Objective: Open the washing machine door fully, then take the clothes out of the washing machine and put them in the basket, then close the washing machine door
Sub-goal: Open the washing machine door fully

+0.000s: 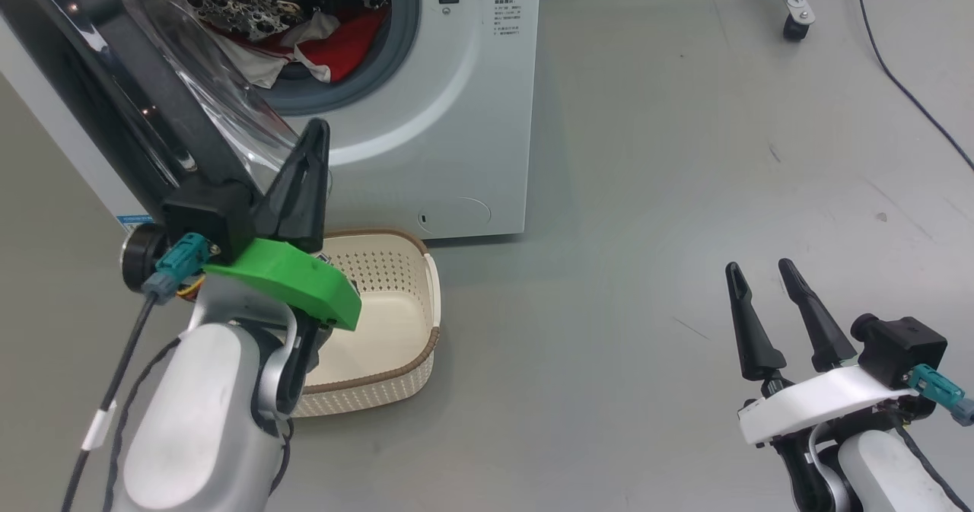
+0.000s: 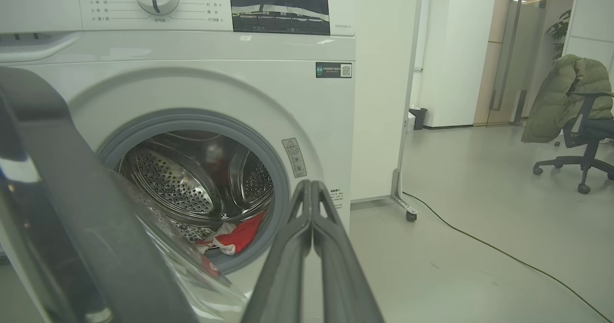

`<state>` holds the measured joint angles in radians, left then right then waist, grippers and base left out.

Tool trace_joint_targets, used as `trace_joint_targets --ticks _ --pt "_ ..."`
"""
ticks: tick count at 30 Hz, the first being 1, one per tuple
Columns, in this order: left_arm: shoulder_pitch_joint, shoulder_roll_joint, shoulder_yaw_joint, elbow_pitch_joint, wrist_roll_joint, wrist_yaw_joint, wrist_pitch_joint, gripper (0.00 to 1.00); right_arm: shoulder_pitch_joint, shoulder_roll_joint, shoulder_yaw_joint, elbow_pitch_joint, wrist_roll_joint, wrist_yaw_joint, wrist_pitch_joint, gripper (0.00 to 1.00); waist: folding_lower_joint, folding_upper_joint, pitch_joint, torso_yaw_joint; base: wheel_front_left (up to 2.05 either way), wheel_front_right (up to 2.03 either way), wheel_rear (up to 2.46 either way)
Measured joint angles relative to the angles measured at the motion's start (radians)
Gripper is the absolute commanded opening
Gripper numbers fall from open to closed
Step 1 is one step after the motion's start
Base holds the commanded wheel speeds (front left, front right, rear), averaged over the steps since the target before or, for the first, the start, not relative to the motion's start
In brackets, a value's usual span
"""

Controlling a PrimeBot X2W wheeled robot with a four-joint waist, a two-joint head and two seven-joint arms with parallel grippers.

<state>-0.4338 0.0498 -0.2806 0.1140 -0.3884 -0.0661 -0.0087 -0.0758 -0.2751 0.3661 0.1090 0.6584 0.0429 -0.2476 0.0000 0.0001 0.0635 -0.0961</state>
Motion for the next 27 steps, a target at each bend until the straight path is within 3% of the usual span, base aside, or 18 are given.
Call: trace_joint_targets --ticks 13,27 --pt "0.054 -0.003 -0.032 0.101 -0.054 0.024 0.112 0.0 0.0 0.013 -0.026 0.005 -0.009 0.008 0.0 1.0 0.0 0.0 0.016 -0.012 0.0 0.0 0.0" --pt "0.078 -0.005 -0.012 0.182 -0.086 0.049 0.138 0.0 0.0 0.026 -0.025 0.02 -0.026 0.018 0.0 1.0 0.0 0.0 0.024 -0.027 0.0 0.0 0.0"
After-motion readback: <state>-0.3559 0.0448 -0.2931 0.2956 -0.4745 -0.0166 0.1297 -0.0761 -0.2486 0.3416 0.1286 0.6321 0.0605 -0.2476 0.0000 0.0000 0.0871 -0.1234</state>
